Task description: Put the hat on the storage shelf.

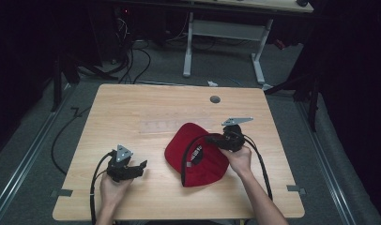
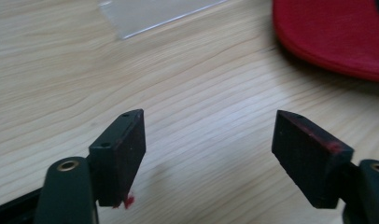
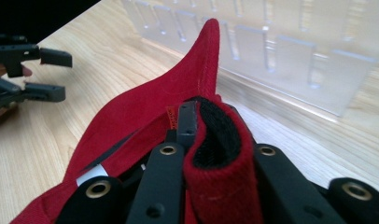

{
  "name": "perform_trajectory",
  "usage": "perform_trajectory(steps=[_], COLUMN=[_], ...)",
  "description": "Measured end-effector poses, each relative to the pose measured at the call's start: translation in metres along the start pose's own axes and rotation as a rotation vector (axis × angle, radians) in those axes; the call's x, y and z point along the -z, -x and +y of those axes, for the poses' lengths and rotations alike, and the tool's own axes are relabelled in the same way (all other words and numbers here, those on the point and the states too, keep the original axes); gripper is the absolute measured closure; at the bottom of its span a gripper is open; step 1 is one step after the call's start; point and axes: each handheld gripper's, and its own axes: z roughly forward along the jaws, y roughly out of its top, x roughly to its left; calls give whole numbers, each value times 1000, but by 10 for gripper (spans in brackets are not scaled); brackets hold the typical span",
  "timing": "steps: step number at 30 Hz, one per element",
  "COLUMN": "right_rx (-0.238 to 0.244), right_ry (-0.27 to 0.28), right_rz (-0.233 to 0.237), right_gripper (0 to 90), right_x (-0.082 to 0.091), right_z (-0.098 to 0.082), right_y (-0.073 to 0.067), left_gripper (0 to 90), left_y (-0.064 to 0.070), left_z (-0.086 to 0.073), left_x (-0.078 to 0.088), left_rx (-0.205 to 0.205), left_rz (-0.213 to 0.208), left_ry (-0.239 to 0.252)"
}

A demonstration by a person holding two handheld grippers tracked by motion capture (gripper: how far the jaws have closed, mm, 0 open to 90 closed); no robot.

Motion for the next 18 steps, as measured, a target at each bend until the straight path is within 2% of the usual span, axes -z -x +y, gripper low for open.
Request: perform_trajectory(steps=[4, 8, 12, 14, 18], right_rx=[-12, -36, -59, -64, -67], right_ry=[18, 31, 44, 51, 68], right_rz=[-5, -5, -3, -4, -11], right_gripper=[813, 813, 813, 813, 813], right_x=[9, 16, 22, 25, 32], right_z=[2, 4, 6, 6, 8], right_y=[1, 2, 3, 3, 4], left_gripper=[273, 263, 256, 257, 249], left_y=[12, 24, 35, 40, 51], left_z=[-1, 1, 2, 1, -5], left_x=[-1, -2, -7, -11, -18], left_rx=[7, -7, -37, -45, -87], left_rz=[-47, -80, -99, -110, -124], left_ry=[3, 9, 22, 8, -21])
